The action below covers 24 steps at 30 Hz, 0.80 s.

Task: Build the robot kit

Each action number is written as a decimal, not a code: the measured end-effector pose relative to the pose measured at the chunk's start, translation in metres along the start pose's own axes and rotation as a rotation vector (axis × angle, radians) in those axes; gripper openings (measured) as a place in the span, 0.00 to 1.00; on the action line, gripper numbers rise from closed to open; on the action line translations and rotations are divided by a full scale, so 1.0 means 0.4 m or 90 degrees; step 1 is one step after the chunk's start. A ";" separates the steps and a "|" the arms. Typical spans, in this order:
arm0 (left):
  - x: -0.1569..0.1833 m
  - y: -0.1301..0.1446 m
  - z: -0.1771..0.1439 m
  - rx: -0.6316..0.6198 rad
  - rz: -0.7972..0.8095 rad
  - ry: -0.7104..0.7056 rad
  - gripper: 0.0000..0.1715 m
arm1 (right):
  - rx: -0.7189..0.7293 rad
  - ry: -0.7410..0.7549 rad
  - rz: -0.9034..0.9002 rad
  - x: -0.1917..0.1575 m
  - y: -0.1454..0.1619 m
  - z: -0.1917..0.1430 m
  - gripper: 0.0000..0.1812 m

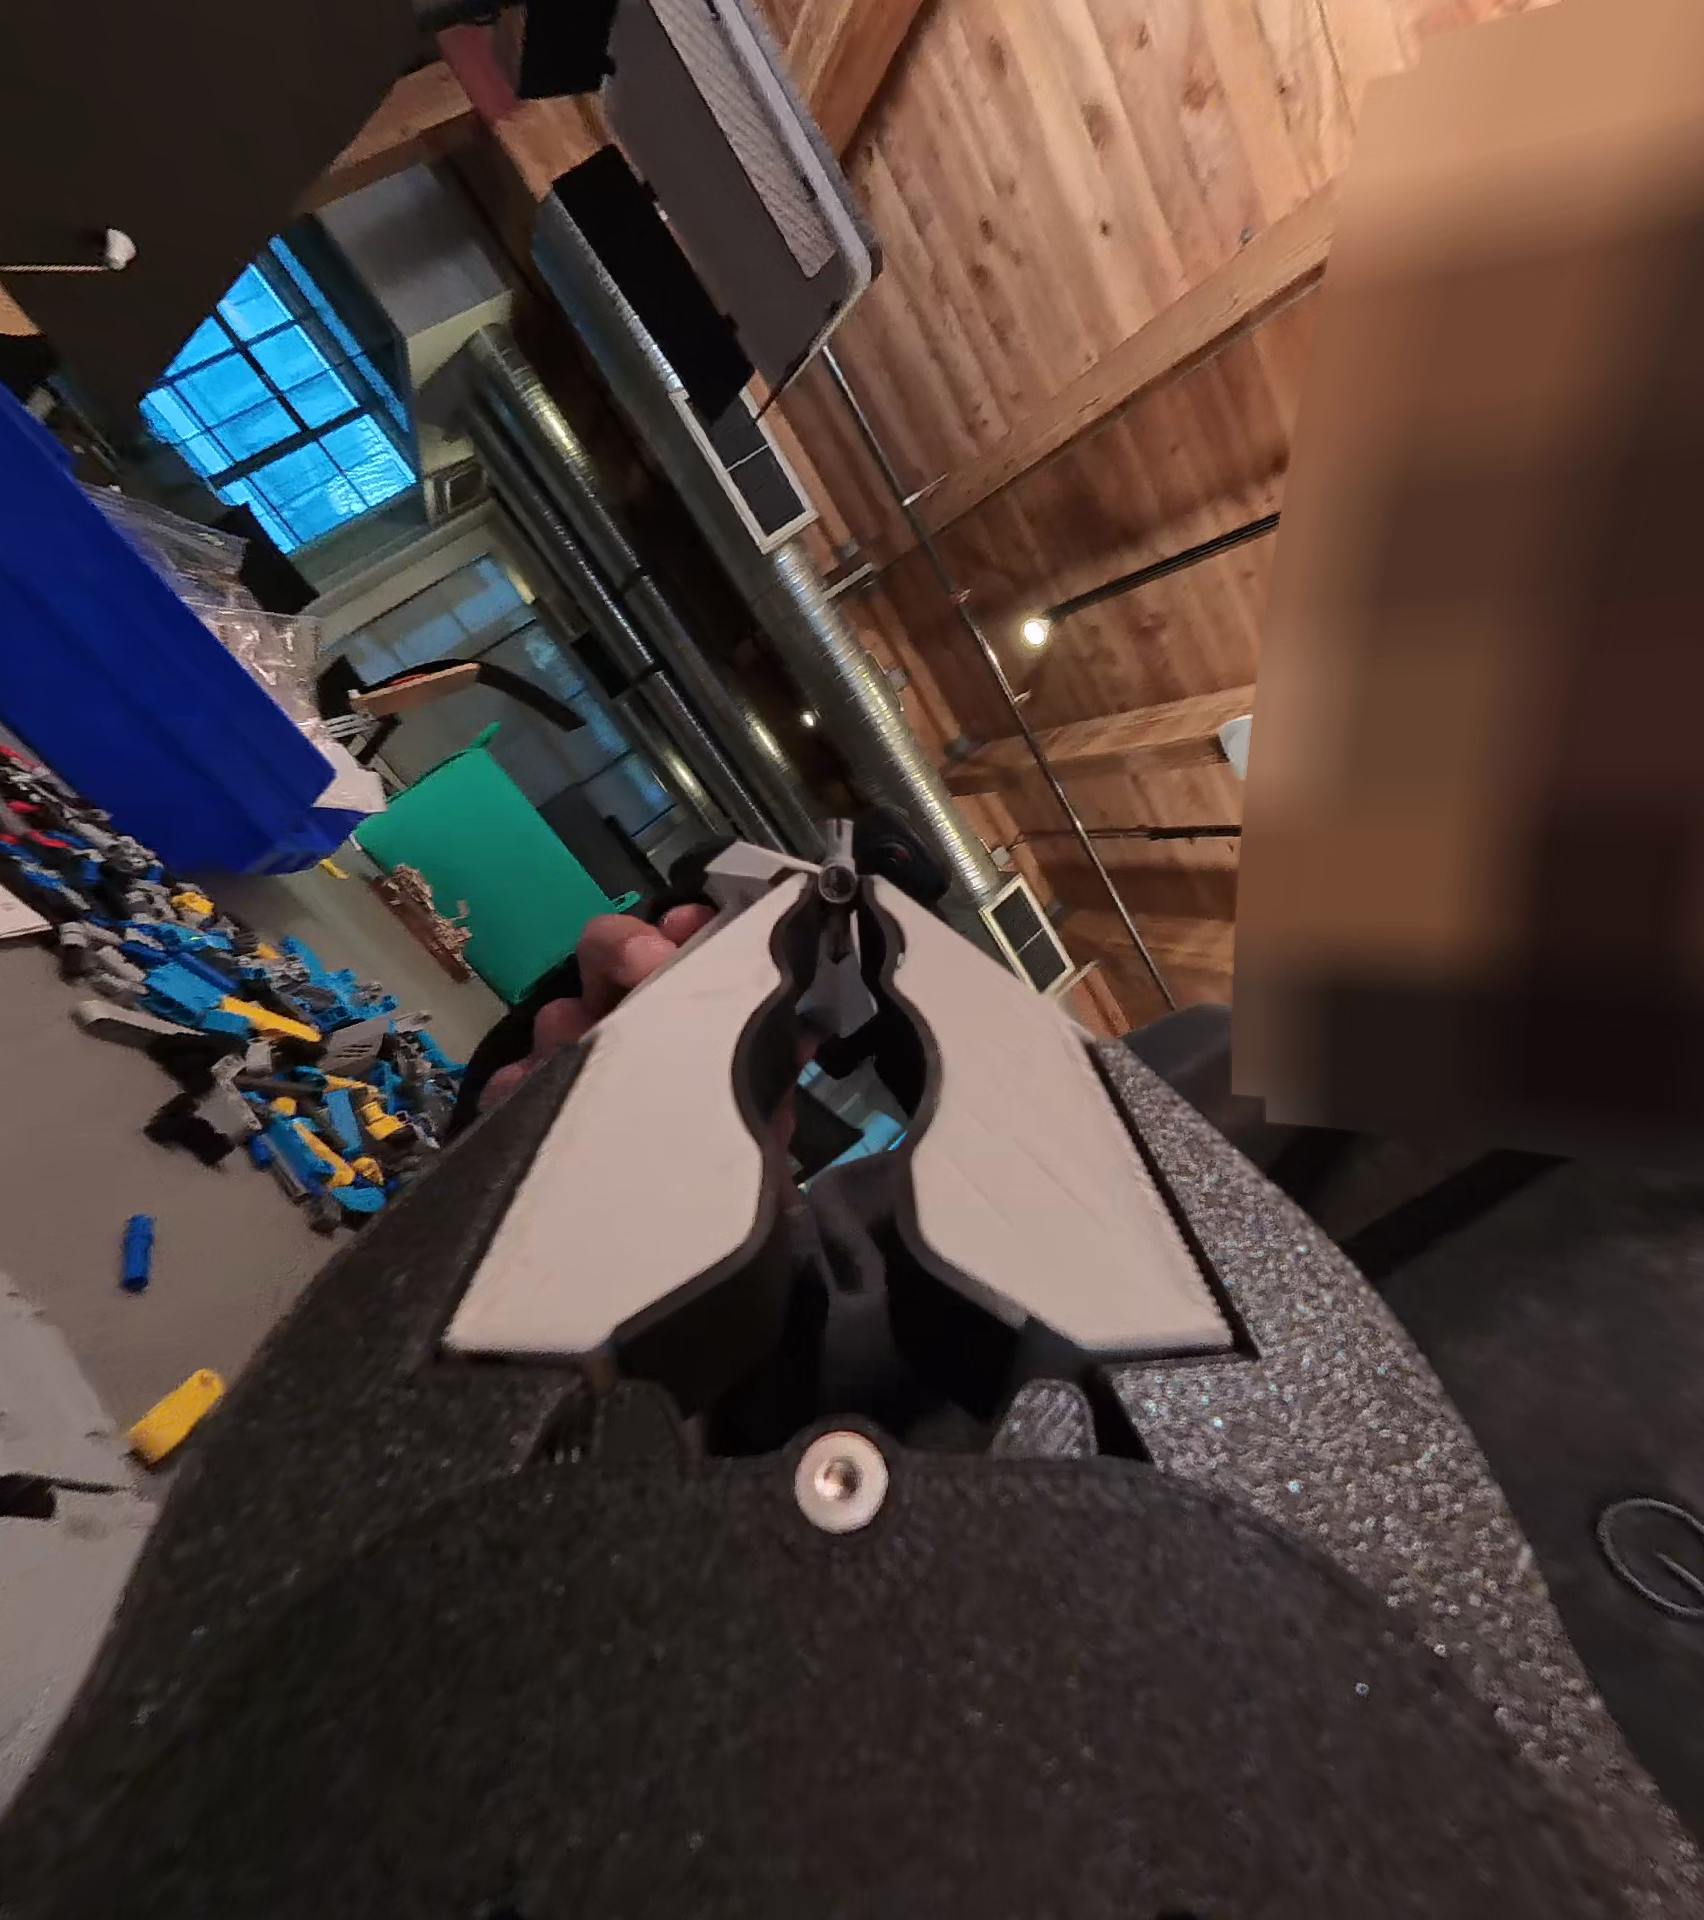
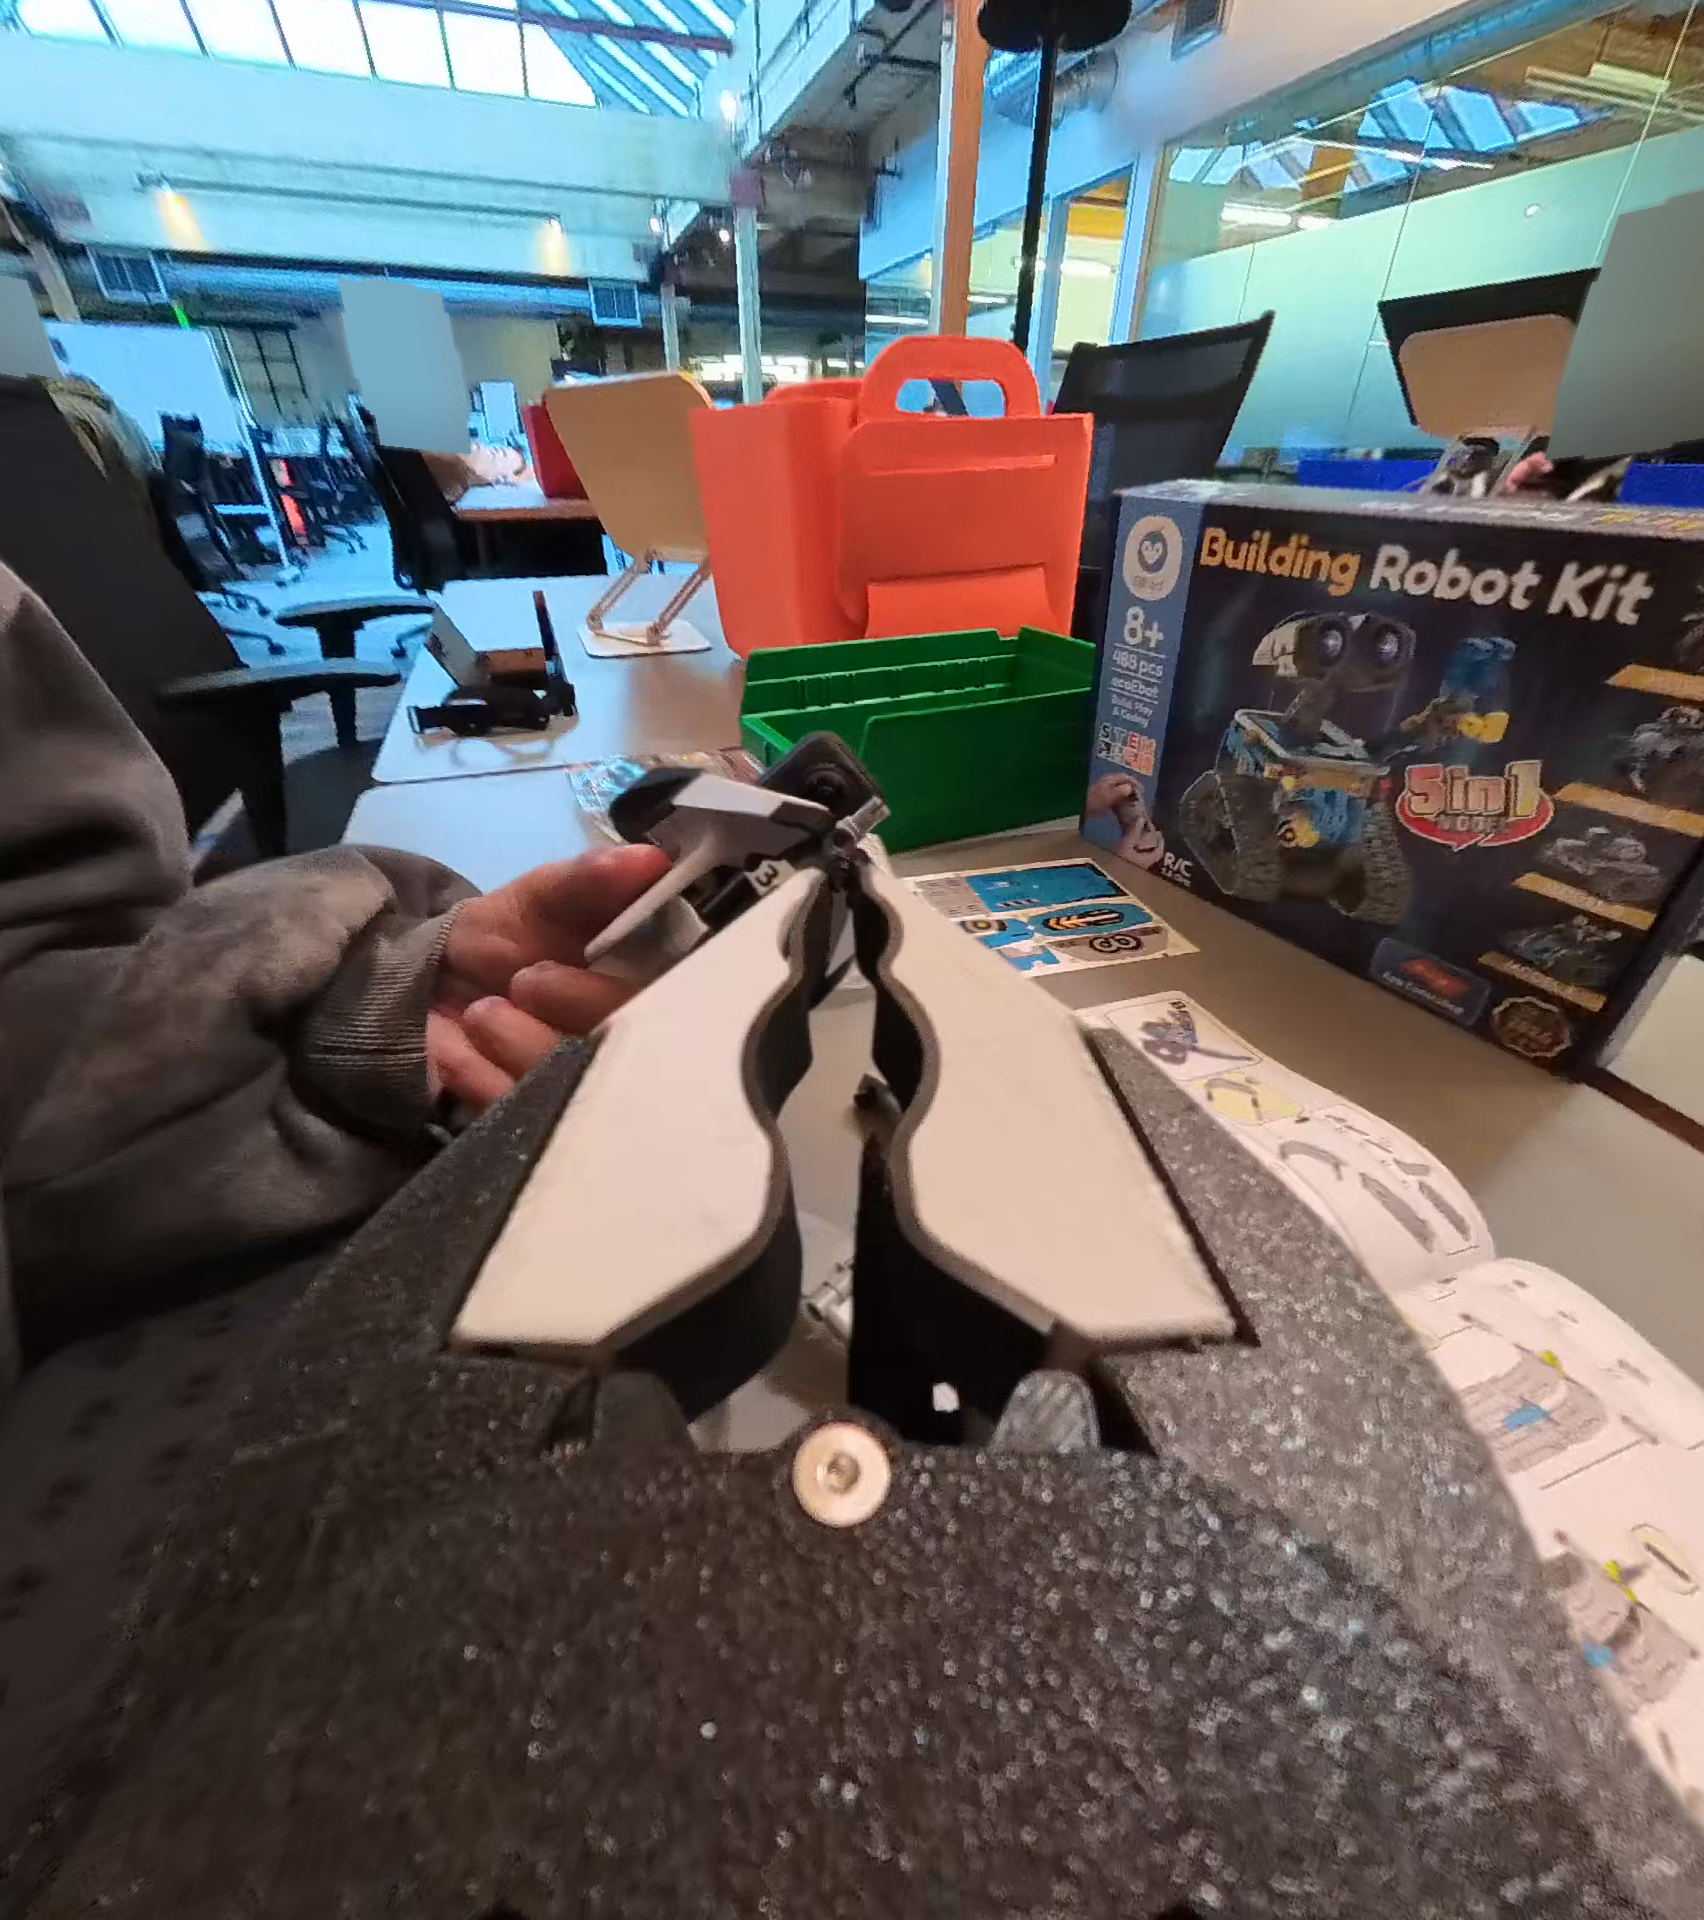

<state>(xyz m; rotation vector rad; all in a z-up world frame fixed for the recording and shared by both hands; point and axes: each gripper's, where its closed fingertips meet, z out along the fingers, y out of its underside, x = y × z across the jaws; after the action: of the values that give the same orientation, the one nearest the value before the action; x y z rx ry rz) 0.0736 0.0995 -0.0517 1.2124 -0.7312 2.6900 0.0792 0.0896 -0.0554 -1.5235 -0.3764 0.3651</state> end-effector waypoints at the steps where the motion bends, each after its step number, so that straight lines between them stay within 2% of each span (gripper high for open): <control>1: 0.000 0.003 0.001 -0.004 -0.002 0.001 0.03 | -0.009 0.005 -0.010 0.001 0.001 0.005 0.01; 5: -0.001 0.006 0.003 0.001 -0.042 0.022 0.03 | -0.029 0.010 -0.041 -0.001 0.003 0.023 0.01; 13: -0.025 0.009 -0.002 0.009 -0.075 0.007 0.03 | -0.076 0.028 -0.099 0.006 0.028 0.025 0.01; 18: -0.037 0.012 -0.008 -0.005 -0.053 -0.027 0.03 | -0.097 0.041 -0.098 0.011 0.040 0.027 0.01; 21: -0.037 0.011 -0.003 0.006 -0.055 -0.025 0.03 | -0.107 0.069 -0.137 0.013 0.037 0.026 0.02; 24: -0.045 0.010 0.004 0.041 -0.110 0.000 0.03 | -0.098 0.116 -0.199 0.023 0.042 0.026 0.01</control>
<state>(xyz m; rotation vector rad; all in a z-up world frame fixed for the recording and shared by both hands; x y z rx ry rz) 0.0859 0.0969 -0.0655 1.2291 -0.5182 2.5902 0.0830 0.1032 -0.0719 -1.6029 -0.4988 -0.0501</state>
